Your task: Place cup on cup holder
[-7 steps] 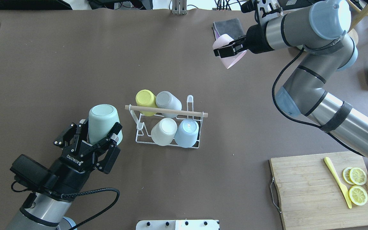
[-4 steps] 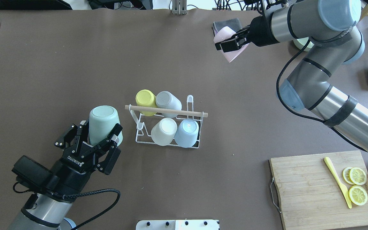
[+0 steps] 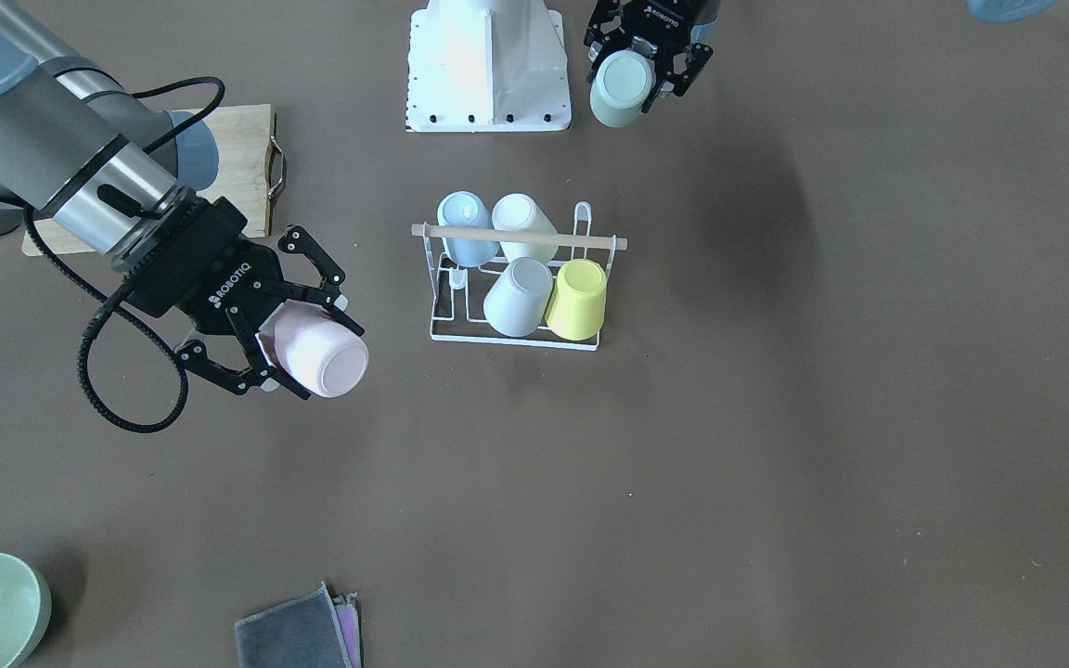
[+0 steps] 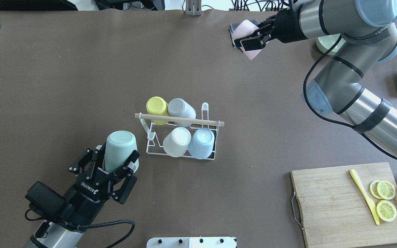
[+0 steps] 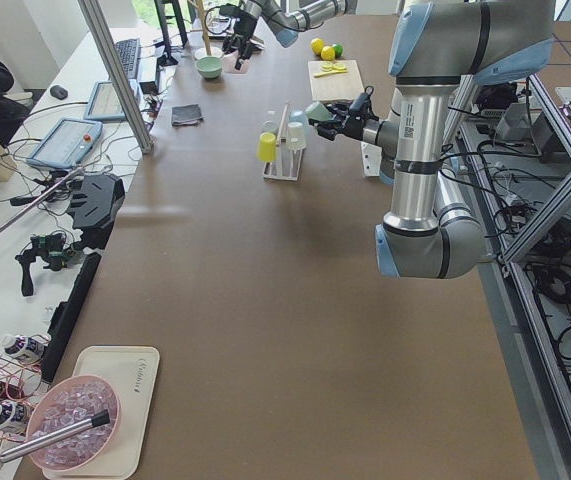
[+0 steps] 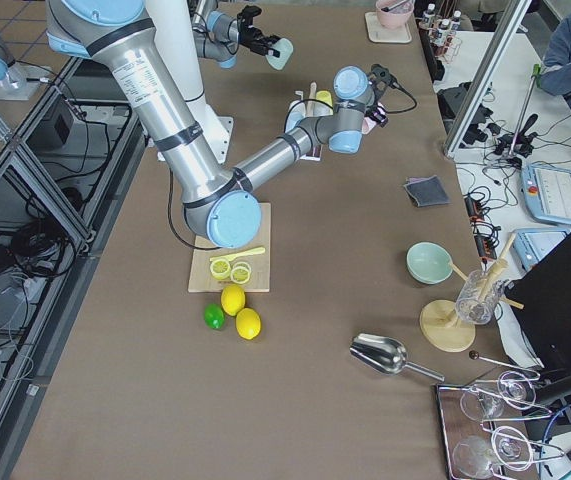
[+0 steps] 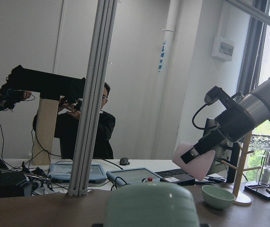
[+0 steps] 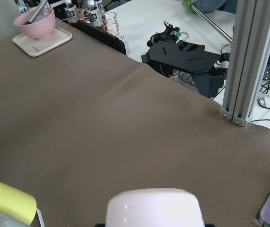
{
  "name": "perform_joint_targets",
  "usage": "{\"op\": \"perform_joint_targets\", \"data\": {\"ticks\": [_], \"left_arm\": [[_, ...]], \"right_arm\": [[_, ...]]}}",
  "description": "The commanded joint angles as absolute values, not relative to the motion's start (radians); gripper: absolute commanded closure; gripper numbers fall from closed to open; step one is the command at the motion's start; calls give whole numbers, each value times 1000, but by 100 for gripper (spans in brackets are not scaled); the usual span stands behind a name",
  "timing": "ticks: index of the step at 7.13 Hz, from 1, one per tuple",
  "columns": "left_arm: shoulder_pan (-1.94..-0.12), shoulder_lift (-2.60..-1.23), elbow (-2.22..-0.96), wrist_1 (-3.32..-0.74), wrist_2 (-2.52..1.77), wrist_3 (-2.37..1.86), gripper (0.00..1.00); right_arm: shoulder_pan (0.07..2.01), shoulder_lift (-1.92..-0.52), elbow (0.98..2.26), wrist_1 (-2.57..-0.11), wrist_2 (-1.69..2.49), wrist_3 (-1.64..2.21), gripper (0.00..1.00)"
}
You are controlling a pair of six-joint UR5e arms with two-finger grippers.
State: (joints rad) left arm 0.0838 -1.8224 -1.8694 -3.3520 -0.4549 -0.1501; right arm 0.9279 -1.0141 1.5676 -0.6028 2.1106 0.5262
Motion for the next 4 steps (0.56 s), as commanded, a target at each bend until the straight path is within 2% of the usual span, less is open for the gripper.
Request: {"op": "perform_joint_targets", "data": {"ticks": [1, 4], "left_arm": [[68, -1807, -1867, -3353, -535, -149, 100], [17, -1799, -1864, -3336, -673, -155, 100]], "right_arm": [[911, -1049, 1562, -398, 2079, 500, 100], [832, -1065, 1545, -200, 1975, 497, 100]]}}
